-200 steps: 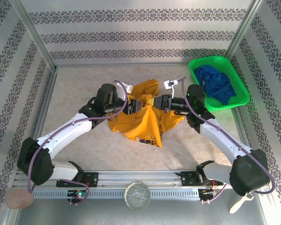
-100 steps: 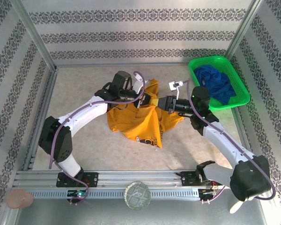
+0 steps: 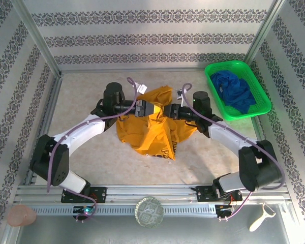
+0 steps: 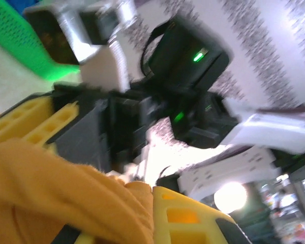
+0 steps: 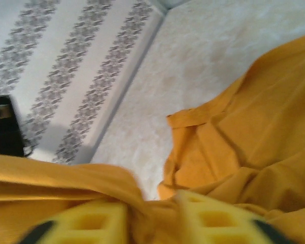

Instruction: Fold the inside-out t-shirt

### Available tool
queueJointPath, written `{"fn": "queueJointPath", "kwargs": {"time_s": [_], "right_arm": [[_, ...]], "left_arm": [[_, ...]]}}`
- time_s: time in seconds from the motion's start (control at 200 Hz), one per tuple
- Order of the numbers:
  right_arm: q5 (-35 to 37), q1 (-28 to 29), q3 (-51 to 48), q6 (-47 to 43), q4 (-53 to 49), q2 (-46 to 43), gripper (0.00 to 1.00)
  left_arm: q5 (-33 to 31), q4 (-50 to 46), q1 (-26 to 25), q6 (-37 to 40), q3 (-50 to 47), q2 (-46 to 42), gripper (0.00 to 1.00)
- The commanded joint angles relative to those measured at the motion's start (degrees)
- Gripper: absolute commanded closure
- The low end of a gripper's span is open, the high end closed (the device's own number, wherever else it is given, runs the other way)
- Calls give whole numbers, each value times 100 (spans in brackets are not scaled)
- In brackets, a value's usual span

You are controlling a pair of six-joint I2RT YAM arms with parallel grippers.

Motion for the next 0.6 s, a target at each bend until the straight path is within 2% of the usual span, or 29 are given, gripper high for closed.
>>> {"fn": "queueJointPath", "kwargs": {"time_s": [0.0, 0.05, 0.1, 0.215, 0.355, 0.46, 0.595], "right_arm": [[713, 12, 144, 39, -362, -45, 50], [837, -26, 53, 47, -534, -351, 47], [1005, -96, -124, 22, -735, -779, 46], [1320, -267, -507, -10, -1336, -1963, 44], [1372, -73, -462, -137, -1790, -3007, 44], [1385, 415, -141, -270, -1776, -3059, 45], [1562, 1085, 438, -680, -1801, -2427, 43]], "left_arm": [[220, 4046, 228, -2761, -75, 233, 100], [-44, 4504, 326, -3119, -155, 380, 100], [-296, 4573, 399, -3133, -253, 412, 100], [-519, 3652, 428, -2462, -314, 248, 100], [-622, 2899, 420, -1990, -309, 47, 100], [-657, 2848, 420, -2035, -332, 9, 100], [-707, 2835, 425, -2020, -398, -66, 100]]}}
